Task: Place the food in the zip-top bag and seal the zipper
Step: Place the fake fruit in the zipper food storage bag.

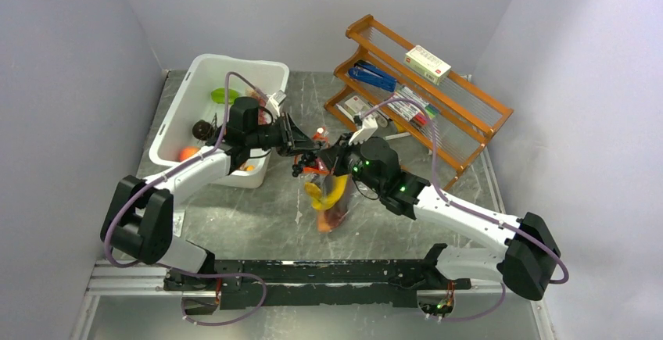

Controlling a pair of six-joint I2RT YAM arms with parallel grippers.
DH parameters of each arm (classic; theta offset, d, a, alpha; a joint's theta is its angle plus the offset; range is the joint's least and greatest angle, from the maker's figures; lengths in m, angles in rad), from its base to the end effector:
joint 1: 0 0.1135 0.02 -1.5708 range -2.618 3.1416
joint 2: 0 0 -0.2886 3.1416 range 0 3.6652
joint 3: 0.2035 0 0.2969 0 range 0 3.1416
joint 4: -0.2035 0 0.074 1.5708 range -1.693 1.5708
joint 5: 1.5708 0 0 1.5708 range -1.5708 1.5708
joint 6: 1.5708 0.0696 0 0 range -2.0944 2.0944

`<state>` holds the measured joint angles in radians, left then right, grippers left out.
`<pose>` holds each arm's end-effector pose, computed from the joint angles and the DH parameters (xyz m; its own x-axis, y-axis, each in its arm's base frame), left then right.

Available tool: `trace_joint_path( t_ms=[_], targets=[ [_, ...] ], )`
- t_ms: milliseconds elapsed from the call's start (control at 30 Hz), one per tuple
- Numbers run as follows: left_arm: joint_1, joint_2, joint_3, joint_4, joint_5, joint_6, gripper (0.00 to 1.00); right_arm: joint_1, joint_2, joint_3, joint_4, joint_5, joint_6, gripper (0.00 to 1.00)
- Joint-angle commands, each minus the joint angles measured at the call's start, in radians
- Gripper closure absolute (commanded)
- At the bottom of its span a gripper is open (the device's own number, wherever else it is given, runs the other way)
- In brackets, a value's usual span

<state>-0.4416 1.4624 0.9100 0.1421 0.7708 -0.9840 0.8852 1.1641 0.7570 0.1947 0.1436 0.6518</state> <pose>0.3241 -0.2069 0.2495 -0.9359 -0.2183 -0.2763 0.1893 0.3499 -0.9175 0.2206 0.2540 0.2884 -0.5171 0.3161 -0.7954 -0.4576 0.6832 0.5690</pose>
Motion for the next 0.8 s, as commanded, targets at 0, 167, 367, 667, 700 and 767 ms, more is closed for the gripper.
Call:
trace_joint_path(
  t_ms=[0, 167, 367, 667, 700, 767],
  targets=[
    [-0.032, -0.028, -0.020, 0.202, 0.022, -0.155, 0.85, 0.003, -0.013, 0.023, 0.064, -0.008, 0.003, 1.00],
    [-0.052, -0.084, -0.048, 0.200, -0.031, -0.197, 0.83, 0.003, -0.009, 0.018, 0.065, 0.080, -0.001, 1.00],
    [-0.063, -0.154, -0.064, 0.241, -0.115, -0.273, 0.81, 0.004, 0.014, -0.004, 0.161, -0.038, -0.005, 1.00],
    [-0.119, -0.185, -0.053, 0.141, -0.266, -0.245, 0.68, 0.002, -0.002, -0.053, 0.232, -0.075, 0.003, 1.00],
    [-0.127, -0.181, -0.034, 0.095, -0.273, -0.214, 0.65, 0.003, -0.012, -0.066, 0.239, -0.066, 0.011, 1.00],
    [-0.136, -0.187, -0.005, 0.019, -0.298, -0.153, 0.60, 0.000, -0.033, -0.085, 0.242, -0.045, 0.028, 1.00]
  ],
)
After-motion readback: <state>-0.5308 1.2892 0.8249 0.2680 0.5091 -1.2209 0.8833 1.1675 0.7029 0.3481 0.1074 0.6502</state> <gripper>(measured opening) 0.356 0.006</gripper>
